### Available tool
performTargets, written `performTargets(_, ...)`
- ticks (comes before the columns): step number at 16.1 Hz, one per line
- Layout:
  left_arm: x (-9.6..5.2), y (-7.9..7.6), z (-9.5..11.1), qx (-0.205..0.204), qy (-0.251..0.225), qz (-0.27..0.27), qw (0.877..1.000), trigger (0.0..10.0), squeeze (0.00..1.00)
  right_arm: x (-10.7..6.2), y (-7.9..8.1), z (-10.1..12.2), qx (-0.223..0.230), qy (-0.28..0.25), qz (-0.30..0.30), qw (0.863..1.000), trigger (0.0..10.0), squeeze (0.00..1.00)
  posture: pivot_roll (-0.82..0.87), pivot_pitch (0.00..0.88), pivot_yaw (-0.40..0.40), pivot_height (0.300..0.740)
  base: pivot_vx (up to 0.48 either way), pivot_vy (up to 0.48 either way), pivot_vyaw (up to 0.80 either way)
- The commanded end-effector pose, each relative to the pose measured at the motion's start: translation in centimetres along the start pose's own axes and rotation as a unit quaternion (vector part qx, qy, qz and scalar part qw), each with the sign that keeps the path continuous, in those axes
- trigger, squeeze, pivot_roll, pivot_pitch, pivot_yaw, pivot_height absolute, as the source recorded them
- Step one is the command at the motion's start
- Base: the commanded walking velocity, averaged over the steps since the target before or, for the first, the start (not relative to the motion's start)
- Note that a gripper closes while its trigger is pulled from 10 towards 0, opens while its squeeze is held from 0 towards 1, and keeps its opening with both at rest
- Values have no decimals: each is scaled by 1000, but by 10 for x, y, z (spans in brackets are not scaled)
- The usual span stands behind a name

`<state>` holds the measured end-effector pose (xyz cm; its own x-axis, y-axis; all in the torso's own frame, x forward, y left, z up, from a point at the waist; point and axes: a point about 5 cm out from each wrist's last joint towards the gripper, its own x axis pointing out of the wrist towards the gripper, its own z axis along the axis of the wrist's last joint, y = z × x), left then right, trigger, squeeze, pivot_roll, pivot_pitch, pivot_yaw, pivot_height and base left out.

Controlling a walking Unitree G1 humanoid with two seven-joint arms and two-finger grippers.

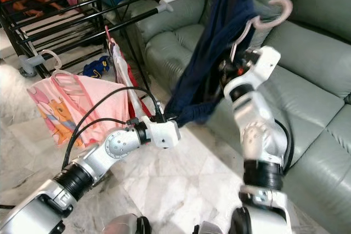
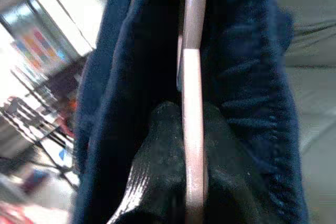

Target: Hang hanger

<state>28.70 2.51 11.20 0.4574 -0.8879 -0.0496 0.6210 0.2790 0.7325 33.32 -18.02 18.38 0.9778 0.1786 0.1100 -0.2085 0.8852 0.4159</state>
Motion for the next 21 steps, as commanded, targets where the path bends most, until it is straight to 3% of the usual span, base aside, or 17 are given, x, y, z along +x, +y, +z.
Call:
performTargets(1, -6, -10, -10, -21, 24, -18, 999, 10000, 1000, 0, 9, 21, -56, -51, 24, 997, 10000, 0, -30, 0, 32, 740, 0, 0, 0)
performTargets(5, -6, -21, -12, -54, 28, -33, 998, 10000, 1000, -12, 23, -2, -156, -28, 76, 984, 10000, 0, -37, 0, 27, 740, 0, 0, 0)
performTargets(8, -16, -26, -18, -88, 40, -34, 995, 10000, 1000, -21, 15, -16, -200, -13, 70, 977, 10000, 0, -38, 0, 30, 740, 0, 0, 0)
performTargets(10, -24, -31, -25, -101, 58, -33, 993, 10000, 1000, -24, 8, -26, -256, -5, 55, 965, 10000, 0, -36, 0, 30, 740, 0, 0, 0)
performTargets(11, -25, -31, -26, -103, 61, -31, 992, 10000, 1000, -24, 8, -27, -255, -5, 55, 965, 10000, 0, -36, 0, 30, 740, 0, 0, 0)
performTargets(13, -29, -34, -31, -104, 78, -22, 991, 10000, 1000, -24, 10, -30, -308, -28, 53, 950, 10000, 0, -35, 0, 32, 740, 0, 0, 0)
performTargets(14, -31, -34, -31, -107, 81, -19, 991, 10000, 1000, -25, 12, -32, -311, -25, 59, 948, 10000, 0, -35, 0, 32, 740, 0, 0, 0)
performTargets(15, -40, -30, -35, -114, 91, 0, 989, 10000, 1000, -32, 14, -37, -347, -27, 86, 934, 10000, 0, -35, 0, 32, 740, 0, 0, 0)
performTargets(19, -78, -7, -49, -57, 109, 36, 992, 10000, 1000, -60, -8, -55, -323, 33, 135, 936, 10000, 0, -35, 0, 32, 740, 0, 0, 0)
performTargets(21, -90, 9, -49, -7, 100, 41, 994, 10000, 1000, -80, -18, -66, -337, 73, 178, 922, 10000, 0, -26, 0, 34, 740, 0, 0, 0)
